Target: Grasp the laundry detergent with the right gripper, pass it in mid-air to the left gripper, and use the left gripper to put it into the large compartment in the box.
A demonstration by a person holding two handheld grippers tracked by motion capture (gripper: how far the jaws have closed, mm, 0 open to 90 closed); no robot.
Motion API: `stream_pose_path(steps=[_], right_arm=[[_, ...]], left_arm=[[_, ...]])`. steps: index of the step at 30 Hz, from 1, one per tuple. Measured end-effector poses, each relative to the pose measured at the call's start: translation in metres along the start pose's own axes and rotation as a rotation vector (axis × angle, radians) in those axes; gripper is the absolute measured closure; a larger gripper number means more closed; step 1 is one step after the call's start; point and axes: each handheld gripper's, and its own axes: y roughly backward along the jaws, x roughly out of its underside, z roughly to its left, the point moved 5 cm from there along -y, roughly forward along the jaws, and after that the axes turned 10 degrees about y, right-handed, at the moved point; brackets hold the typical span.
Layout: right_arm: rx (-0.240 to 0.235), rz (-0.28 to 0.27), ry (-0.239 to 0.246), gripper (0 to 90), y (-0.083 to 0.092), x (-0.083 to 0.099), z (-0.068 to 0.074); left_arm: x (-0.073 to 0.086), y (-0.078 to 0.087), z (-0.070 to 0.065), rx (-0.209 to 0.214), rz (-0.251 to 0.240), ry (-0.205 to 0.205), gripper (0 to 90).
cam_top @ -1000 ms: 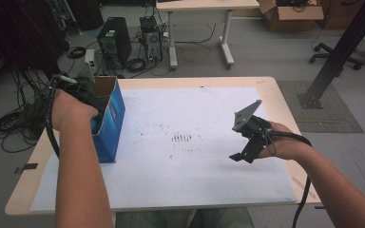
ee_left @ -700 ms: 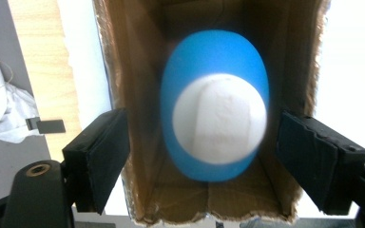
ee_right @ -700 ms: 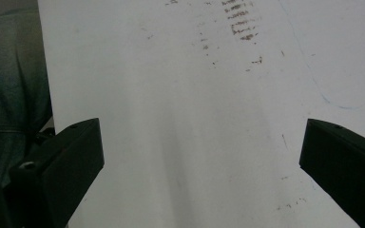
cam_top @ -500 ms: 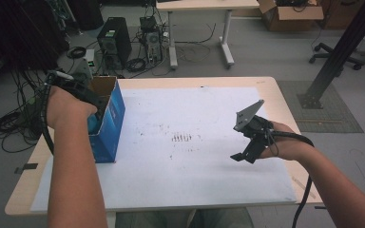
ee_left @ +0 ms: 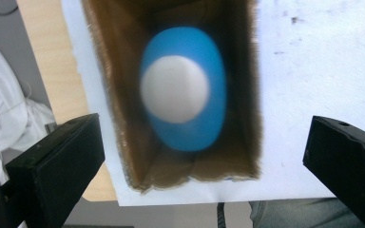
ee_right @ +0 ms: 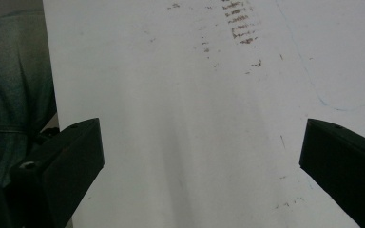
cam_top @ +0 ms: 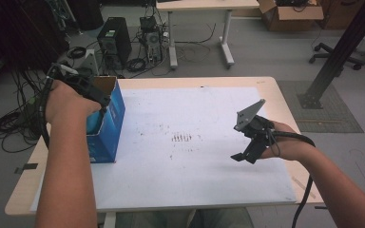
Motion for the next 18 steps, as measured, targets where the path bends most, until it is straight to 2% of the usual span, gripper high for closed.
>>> stream_pose_path(steps=[8, 14, 16, 18], right_arm=[[-0.002, 0.006, -0.005, 0.9, 0.002, 0.0, 0.0], [0.001, 0.011, -0.004, 0.9, 0.004, 0.0, -0.002], [0.0, 0.018, -0.01, 0.9, 0.005, 0.001, -0.002], [-0.001, 0.02, -0.008, 0.8, 0.006, 0.001, -0.002]], left_arm=[[0.003, 0.023, -0.021, -0.001, -0.046, -0.087, 0.2], [0.009, 0.05, -0.05, -0.012, -0.091, -0.23, 0.2], [0.012, 0.061, -0.061, 0.001, -0.127, -0.279, 0.2], [0.016, 0.07, -0.074, 0.021, -0.14, -0.336, 0.2]])
